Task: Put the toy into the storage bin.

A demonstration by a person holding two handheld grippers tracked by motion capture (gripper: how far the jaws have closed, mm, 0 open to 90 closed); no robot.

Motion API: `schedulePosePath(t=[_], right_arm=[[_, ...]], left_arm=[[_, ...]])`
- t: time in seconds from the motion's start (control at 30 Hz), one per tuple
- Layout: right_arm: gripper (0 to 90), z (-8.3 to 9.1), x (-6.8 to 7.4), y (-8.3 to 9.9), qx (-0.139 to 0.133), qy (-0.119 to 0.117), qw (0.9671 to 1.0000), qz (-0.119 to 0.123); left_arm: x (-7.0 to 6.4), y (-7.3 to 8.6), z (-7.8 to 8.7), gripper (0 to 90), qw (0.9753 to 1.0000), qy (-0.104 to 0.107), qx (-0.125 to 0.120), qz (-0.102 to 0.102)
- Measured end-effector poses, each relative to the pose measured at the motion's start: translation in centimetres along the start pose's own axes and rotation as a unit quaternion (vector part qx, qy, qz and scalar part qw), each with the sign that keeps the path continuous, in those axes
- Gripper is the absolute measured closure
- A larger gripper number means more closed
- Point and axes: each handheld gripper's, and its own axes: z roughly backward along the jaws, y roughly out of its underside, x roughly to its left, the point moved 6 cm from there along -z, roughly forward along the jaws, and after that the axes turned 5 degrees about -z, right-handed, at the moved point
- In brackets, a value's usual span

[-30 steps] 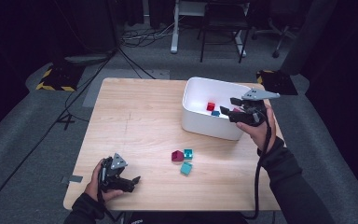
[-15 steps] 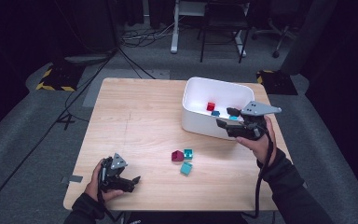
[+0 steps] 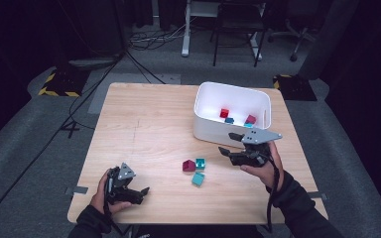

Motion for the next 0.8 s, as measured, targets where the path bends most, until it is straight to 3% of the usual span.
schedulePosePath(t=[0.17, 0.5, 0.73, 0.8], right_arm=[[38.2, -1.3, 1.2, 1.4, 0.017, -0.026, 0.9995, -0.005], [37.3, -5.4, 2.8, 4.5, 0.061, -0.052, 0.9967, -0.011], [37.4, -8.1, 3.3, 6.1, 0.091, -0.066, 0.9934, -0.017], [37.0, -8.7, 3.2, 6.3, 0.092, -0.065, 0.9936, -0.009]], left_arm=[[0.0, 0.0, 0.0, 0.6, 1.0, 0.0, 0.0, 0.0], [0.0, 0.0, 0.0, 0.6, 1.0, 0.0, 0.0, 0.0], [0.0, 0.0, 0.0, 0.6, 1.0, 0.0, 0.0, 0.0], [0.0, 0.0, 0.0, 0.7, 1.0, 0.0, 0.0, 0.0]])
